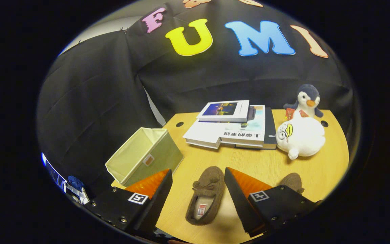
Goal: Open the storage box then place both shoes into the box .Put the left shoe in first, then the right shoe, with the right side of both shoes facing outward in a uniform manner.
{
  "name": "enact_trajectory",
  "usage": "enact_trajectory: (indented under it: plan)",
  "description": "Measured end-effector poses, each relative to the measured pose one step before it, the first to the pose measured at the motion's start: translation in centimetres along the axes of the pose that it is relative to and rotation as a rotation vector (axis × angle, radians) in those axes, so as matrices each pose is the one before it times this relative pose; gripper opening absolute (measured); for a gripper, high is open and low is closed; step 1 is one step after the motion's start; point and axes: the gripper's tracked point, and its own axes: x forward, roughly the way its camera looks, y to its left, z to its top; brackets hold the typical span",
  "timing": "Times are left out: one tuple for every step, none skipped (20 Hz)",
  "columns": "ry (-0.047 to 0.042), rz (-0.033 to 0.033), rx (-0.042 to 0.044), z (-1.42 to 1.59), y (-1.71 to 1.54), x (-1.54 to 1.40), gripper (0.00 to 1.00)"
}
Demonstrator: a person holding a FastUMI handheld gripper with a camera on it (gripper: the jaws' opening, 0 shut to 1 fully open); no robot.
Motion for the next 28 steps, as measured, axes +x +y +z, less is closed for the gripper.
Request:
enact_trajectory:
  plan:
    - [0.01303, -0.00329, 0.01205, -0.632, -0.357, 0.221, 0.92]
    - [0.01197, -0.00779, 0.00823, -0.595, -0.426, 0.269, 0.92]
    - [0.01036, -0.0063, -0.00137, -0.457, -0.332, 0.142, 0.92]
    - [0.01266, -0.00766, -0.00734, -0.58, -0.371, 0.239, 0.92]
    - [0.01194, -0.00446, -0.00737, -0.521, -0.323, 0.125, 0.92]
    - [0.01321, -0.00181, -0.00636, -0.612, -0.191, 0.233, 0.92]
    - [0.01489, -0.00302, -0.00488, -0.634, -0.239, 0.196, 0.92]
    - [0.01862, -0.00696, -0.00493, -0.708, -0.355, 0.334, 0.92]
    - [0.01844, -0.00803, -0.00222, -0.677, -0.329, 0.254, 0.92]
    - [0.02122, -0.00215, 0.00164, -0.839, -0.118, 0.317, 0.92]
    - [0.02176, -0.00204, 0.00188, -0.731, -0.156, 0.374, 0.89]
    - [0.02144, -0.00339, -0.00025, -0.576, -0.195, 0.487, 0.89]
    - [0.01527, -0.00148, -0.00096, -0.42, -0.081, 0.457, 0.89]
    - [0.01347, -0.00066, -0.00114, -0.411, -0.031, 0.621, 0.89]
    - [0.01491, -0.00465, -0.00075, -0.313, -0.084, 0.432, 0.84]
    - [0.01489, -0.0022, -0.00305, -0.272, 0.017, 0.478, 0.83]
    - [0.0118, -0.00171, -0.0077, -0.338, -0.067, 0.509, 0.83]
    - [0.01616, -0.00776, -0.01188, -0.258, -0.064, 0.535, 0.83]
    - [0.01085, -0.00648, -0.00829, -0.233, -0.185, 0.595, 0.83]
    - [0.01152, -0.01152, -0.00317, -0.087, -0.178, 0.695, 0.83]
    - [0.00974, -0.01019, -0.00027, -0.096, -0.126, 0.697, 0.83]
    - [0.0118, -0.01094, -0.00028, -0.074, -0.196, 0.681, 0.83]
    - [0.01421, -0.01815, -0.0014, -0.119, -0.236, 0.845, 0.82]
    - [0.01297, -0.01515, -0.00198, 0.054, -0.35, 0.504, 0.77]
    - [0.00338, -0.01003, -0.00124, 0.166, -0.033, 0.222, 0.77]
    - [-0.00284, -0.0125, -0.00578, 0.362, -0.203, 0.511, 0.77]
    - [0.00183, -0.01682, -0.00559, 0.085, -0.341, 0.492, 0.75]
    - [0.00717, -0.00597, -0.0019, -0.014, 0.02, 0.404, 0.69]
